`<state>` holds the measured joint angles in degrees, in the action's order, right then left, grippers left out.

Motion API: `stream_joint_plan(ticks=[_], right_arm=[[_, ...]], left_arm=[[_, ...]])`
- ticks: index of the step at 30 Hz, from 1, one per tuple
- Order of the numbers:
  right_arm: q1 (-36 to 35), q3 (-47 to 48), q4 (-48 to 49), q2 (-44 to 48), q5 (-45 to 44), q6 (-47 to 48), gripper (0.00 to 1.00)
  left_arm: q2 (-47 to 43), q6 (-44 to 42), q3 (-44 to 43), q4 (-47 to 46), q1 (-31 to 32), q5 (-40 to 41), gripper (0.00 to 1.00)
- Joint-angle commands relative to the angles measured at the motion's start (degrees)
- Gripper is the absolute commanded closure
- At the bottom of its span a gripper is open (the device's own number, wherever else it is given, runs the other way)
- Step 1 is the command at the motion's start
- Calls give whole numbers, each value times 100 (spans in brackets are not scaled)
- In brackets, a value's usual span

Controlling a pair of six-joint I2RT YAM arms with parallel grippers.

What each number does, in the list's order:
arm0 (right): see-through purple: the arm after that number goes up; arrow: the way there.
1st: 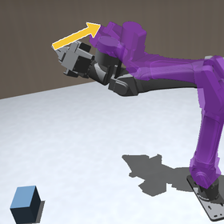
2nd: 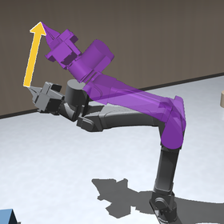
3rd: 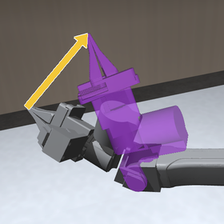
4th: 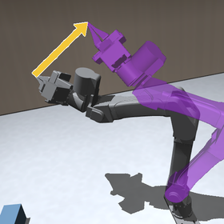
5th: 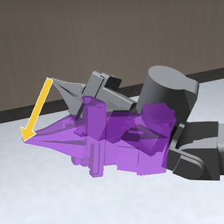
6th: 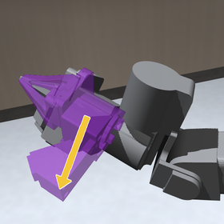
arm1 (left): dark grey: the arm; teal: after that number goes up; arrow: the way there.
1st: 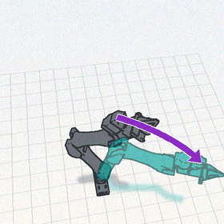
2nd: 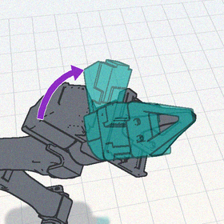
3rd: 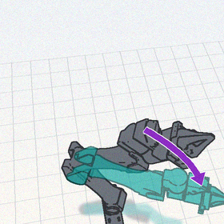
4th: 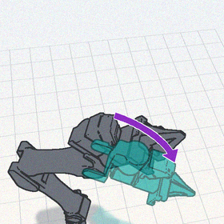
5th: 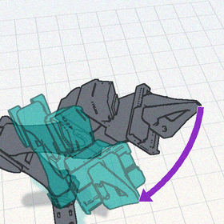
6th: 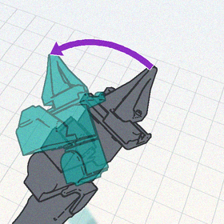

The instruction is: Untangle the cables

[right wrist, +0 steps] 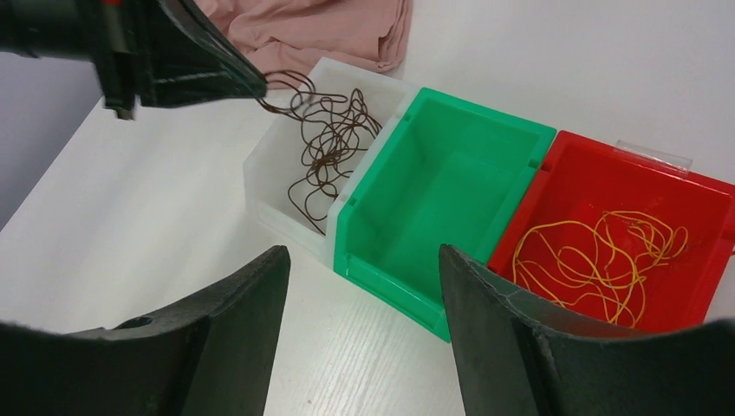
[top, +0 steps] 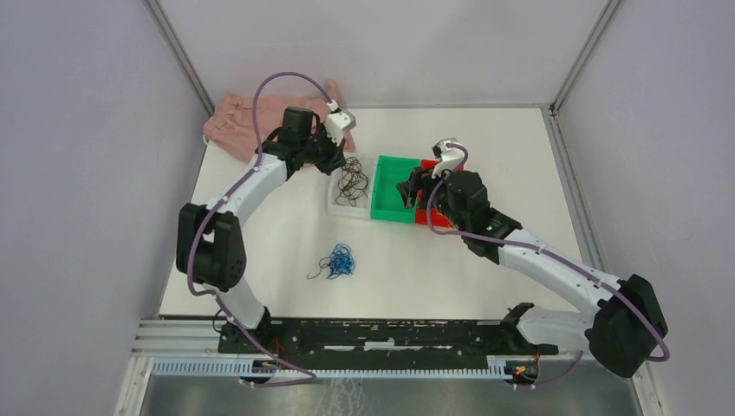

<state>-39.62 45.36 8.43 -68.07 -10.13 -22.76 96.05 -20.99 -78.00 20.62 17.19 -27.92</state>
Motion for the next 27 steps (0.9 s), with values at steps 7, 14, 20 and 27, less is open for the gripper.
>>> stream_joint_plan(ticks=[7, 14, 20, 27], right_arm=[[-44, -88, -31, 224, 1040, 101, 28], [-666, 425, -443, -404, 2262, 1095, 29], [-1286, 1139, -761, -1666, 2446, 1423, 32], [-1458, 1929, -894, -3288, 2772, 1621, 39]], left_arm=[[689, -593, -618, 657, 197, 577, 27], [-1, -1044, -953, 1943, 39, 184, 1], [-1092, -1532, -405, 2933, -434, -356, 1], [-2176, -1648, 610, 2987, -1289, -639, 1]])
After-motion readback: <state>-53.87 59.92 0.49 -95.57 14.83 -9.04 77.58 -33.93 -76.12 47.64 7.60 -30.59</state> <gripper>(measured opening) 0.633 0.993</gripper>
